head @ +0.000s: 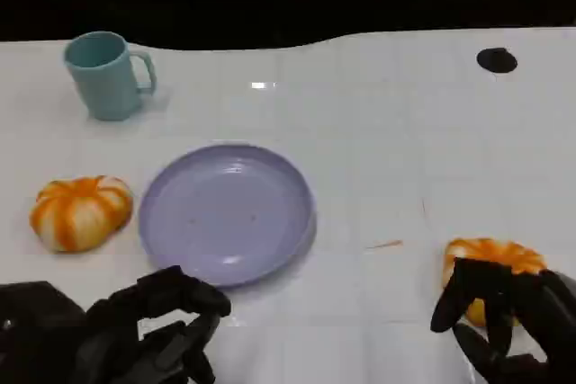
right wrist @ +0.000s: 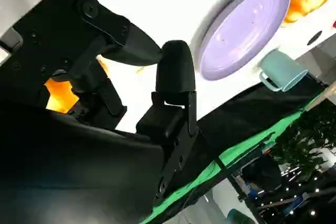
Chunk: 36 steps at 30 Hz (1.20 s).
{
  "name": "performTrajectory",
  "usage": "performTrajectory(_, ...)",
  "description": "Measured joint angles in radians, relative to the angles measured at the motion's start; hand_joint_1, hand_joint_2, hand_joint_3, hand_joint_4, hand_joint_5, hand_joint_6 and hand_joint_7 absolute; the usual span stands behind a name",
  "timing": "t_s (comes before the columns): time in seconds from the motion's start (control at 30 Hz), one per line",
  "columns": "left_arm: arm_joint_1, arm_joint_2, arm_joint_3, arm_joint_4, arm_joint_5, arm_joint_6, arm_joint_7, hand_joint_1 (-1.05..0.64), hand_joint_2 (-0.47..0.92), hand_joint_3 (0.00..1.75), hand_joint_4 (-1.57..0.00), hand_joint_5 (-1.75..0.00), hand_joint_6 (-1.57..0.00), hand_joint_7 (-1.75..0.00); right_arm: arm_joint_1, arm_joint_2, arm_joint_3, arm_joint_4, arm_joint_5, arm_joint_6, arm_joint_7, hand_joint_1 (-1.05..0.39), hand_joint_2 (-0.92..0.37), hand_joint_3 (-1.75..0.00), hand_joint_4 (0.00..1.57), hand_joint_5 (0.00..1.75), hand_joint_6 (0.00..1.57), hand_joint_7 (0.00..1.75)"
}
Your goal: Grasp the bread from the table and place it into the plate.
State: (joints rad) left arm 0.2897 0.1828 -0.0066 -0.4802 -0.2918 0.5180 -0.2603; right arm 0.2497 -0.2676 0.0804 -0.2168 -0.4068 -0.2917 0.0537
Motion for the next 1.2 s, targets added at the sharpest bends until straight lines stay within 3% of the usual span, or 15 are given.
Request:
performTrajectory(0.9, -0.001, 0.0, 0.001, 0.004, 0.0, 0.0, 0.0, -0.36, 0.92, 0.49, -0.64, -1.75, -0.62, -1.29, 0.0, 0.0, 0.0, -0.001, 0.0, 0.002, 0.0, -0.13, -0.33, -1.27, 0.97, 1.75, 0.84, 1.39)
performTrajectory(0.97, -0.001, 0.0, 0.002, 0.004, 0.0, 0.0, 0.0, -0.36, 0.92, 0.49, -0.65, -1.75, -0.62, -1.28, 0.0, 0.0, 0.0, -0.002, 0.0, 0.002, 0.0, -0.11, -0.32, -1.27, 0.95, 1.75, 0.82, 1.36)
performTrajectory(1.1, -0.001, 0.0, 0.003, 0.005, 0.0, -0.001, 0.0, -0.36, 0.92, 0.49, -0.65, -1.75, -0.63, -1.28, 0.002, 0.001, 0.0, -0.017, -0.004, 0.006, -0.005, -0.11, -0.3, -1.23, 0.84, 1.72, 0.87, 1.08)
performTrajectory(1.2, -0.001, 0.0, 0.003, 0.009, 0.001, -0.003, 0.0, -0.36, 0.92, 0.48, -0.65, -1.75, -0.63, -1.28, 0.003, 0.003, -0.001, -0.043, -0.034, 0.012, -0.022, -0.1, -0.3, -1.17, 0.8, 1.5, 0.89, 0.9)
